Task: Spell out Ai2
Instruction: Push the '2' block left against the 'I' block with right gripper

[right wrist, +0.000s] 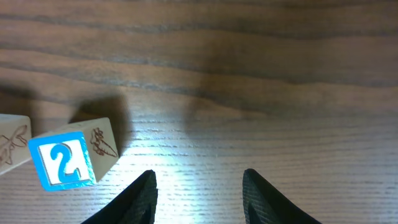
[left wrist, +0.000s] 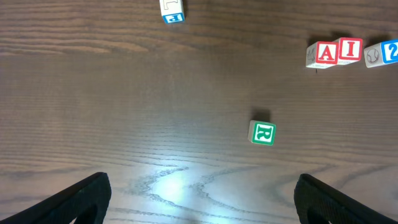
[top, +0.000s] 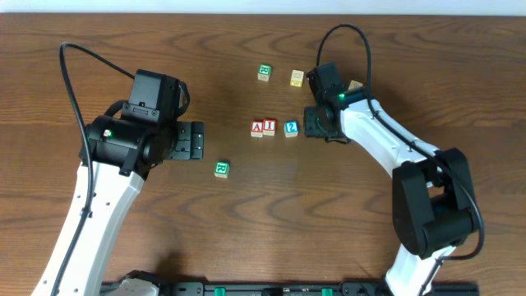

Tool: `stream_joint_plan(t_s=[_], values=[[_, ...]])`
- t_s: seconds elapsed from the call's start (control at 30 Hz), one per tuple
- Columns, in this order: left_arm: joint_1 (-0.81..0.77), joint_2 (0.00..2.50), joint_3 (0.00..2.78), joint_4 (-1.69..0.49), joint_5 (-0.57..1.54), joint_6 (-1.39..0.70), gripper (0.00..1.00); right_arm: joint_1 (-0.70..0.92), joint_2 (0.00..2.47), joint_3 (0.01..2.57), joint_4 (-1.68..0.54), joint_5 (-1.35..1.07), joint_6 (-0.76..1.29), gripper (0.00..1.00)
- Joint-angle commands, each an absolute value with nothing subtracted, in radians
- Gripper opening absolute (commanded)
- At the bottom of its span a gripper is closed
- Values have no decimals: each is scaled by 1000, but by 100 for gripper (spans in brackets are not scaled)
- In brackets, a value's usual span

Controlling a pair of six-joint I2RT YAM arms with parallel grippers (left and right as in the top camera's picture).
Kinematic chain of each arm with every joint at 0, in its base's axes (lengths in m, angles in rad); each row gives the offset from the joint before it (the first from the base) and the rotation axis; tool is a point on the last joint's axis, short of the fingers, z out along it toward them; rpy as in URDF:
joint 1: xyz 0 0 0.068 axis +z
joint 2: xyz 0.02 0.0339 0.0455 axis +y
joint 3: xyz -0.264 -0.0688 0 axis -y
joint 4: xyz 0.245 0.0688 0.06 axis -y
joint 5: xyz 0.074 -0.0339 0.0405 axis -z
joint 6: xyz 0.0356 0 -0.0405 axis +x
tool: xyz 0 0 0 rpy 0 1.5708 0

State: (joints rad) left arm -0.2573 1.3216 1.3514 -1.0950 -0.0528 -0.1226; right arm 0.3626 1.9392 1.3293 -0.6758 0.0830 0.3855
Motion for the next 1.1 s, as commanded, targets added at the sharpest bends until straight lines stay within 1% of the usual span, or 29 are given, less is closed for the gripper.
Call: stream_joint_plan(t_s=[0.0,0.27,1.07], values=[[-257,1311,1361,-1097,-59,-112,95,373,1936,1325,-661,70,389,44],[-257,1311,1361,-1097,-59,-112,95,398,1982,1325,-626,59,393,44],[-257,1311,1361,-1097,-59,-112,95,408,1982,1325,-597,-20,408,44]])
